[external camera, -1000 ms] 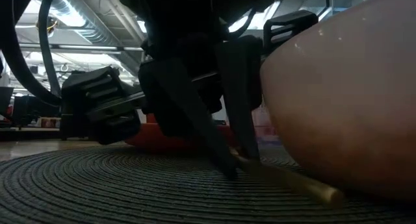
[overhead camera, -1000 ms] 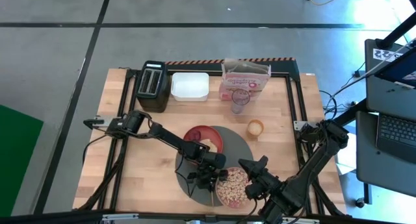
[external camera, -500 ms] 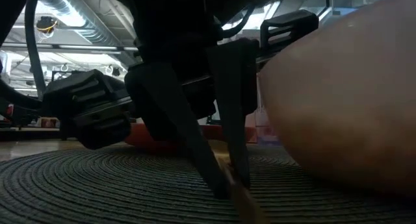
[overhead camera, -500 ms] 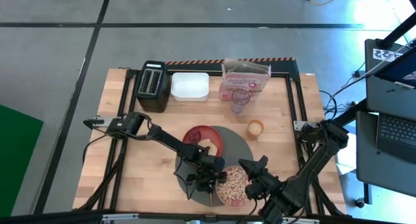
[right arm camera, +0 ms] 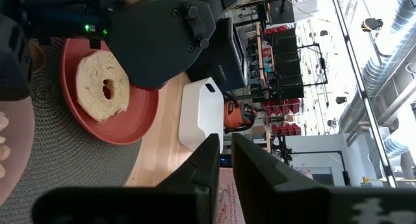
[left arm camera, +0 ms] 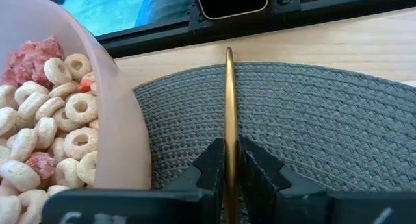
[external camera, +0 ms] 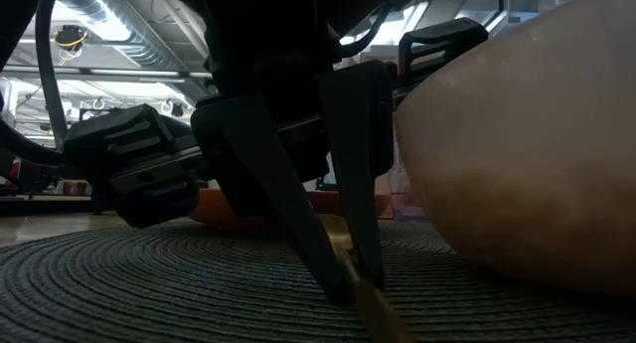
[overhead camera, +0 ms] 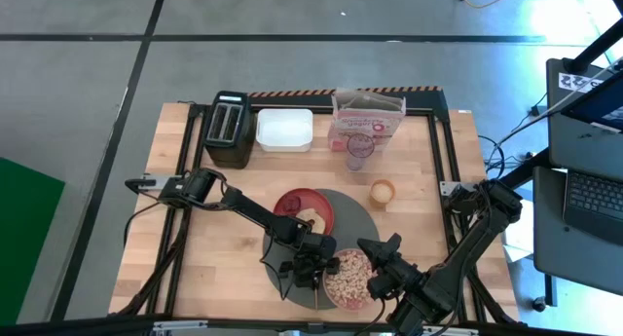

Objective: Arrange a breakfast setting
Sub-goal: Put the spoon on the gray place mat

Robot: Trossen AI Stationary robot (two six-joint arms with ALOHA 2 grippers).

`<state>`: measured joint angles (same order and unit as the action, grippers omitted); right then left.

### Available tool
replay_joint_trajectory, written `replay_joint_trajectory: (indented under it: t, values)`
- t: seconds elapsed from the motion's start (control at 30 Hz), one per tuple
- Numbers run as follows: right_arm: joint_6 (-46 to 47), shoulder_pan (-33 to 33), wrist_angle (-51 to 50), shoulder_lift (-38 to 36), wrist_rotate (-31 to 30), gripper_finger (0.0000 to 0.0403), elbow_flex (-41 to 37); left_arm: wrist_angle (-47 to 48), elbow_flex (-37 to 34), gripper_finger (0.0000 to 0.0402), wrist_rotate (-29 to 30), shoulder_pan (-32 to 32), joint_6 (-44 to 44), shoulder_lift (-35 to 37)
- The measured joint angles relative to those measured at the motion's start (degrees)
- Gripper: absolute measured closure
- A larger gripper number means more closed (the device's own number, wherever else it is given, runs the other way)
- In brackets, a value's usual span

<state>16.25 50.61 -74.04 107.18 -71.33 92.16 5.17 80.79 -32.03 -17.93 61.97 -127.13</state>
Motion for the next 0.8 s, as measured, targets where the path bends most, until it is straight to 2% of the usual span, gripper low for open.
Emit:
replay_joint_trajectory:
  t: [0.8]
  values:
    - [0.0,0.0,0.0,0.0,1.1,0.0359,0.0,0.4,0.0,0.0362,-0.1,0.0,-2.0,0.6]
